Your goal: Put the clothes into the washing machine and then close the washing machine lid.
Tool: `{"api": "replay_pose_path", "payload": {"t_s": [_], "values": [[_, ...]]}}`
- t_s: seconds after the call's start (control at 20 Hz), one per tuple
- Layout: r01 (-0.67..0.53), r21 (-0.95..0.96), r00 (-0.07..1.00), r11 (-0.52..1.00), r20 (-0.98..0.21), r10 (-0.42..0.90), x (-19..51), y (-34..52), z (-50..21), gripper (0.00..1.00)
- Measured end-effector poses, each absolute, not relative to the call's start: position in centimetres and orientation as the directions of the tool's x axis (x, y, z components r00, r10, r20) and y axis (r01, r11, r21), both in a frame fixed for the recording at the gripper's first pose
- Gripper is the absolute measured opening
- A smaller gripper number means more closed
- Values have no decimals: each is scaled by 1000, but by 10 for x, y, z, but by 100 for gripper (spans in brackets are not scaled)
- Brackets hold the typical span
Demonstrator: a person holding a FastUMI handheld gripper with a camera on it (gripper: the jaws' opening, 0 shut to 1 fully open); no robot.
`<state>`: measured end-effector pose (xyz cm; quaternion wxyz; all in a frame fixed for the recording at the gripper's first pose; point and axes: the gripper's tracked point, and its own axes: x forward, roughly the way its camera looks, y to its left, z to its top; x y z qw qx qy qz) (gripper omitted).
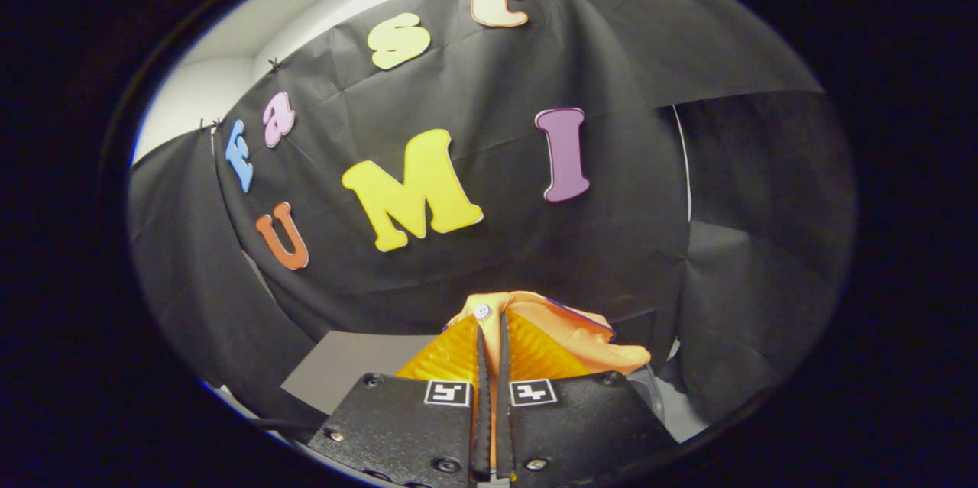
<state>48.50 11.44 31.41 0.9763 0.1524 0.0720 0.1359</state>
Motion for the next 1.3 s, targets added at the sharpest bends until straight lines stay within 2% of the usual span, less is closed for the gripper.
{"api": "replay_pose_path", "payload": {"t_s": [0.25, 1.0, 1.15, 1.3], "values": [[-235, 375, 942, 897, -140, 305, 518, 93, 301, 6], [-328, 301, 926, 895, -87, 369, 562, 120, 333, 6], [-343, 286, 916, 895, -108, 386, 562, 129, 310, 6], [-306, 294, 909, 905, -193, 370, 569, 129, 257, 6]]}}
